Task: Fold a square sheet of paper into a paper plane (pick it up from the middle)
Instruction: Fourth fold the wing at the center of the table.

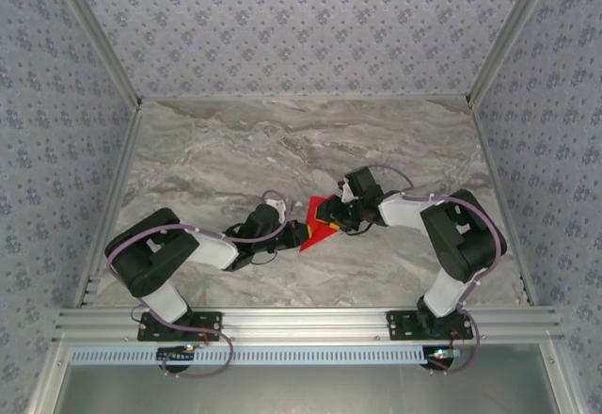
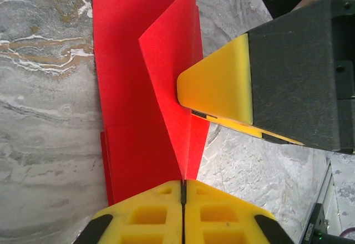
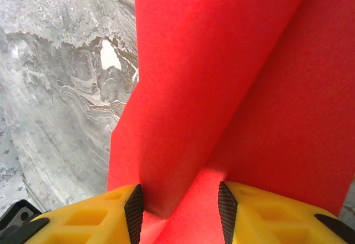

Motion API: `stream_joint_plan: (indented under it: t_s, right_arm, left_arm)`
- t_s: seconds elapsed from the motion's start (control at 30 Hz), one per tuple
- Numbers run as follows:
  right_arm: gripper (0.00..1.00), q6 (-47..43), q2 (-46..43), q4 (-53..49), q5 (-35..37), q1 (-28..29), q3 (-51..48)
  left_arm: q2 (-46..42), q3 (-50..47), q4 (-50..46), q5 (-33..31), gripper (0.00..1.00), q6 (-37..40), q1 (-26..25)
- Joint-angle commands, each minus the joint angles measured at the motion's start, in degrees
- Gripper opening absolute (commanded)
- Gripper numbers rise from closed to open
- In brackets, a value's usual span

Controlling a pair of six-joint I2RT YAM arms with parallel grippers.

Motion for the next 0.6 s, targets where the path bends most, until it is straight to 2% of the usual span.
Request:
stream_joint_plan:
  t_s: [0.0, 0.17, 0.27, 0.4, 0.57]
  right_arm:
    - [0.44, -1.87, 1.37, -3.14, 2.52, 0.84, 1.51]
    - [0.45, -2.99, 2.19, -6.96, 5.35, 1.65, 2.63]
    - [0.46, -3.61, 2.65, -9.65, 7.60, 2.08, 3.34]
    - [0.47, -3.77, 3.48, -12.49, 9.76, 2.51, 4.37]
    - [0.50, -2.78, 4.69, -14.70, 12.04, 2.93, 5.47]
  left_arm:
    - [-0.37, 0.70, -2.02, 0.93, 0.15, -0.54, 0.85]
    - [-4.04, 2.32, -10.90, 1.12, 0.36, 0.46, 2.09]
    - [-6.94, 3.08, -16.17, -0.58, 0.44, 1.07, 2.67]
    - [-9.35, 3.45, -18.16, -0.86, 0.44, 1.56, 3.44]
    - [-8.35, 4.72, -15.82, 2.69, 0.39, 1.65, 3.44]
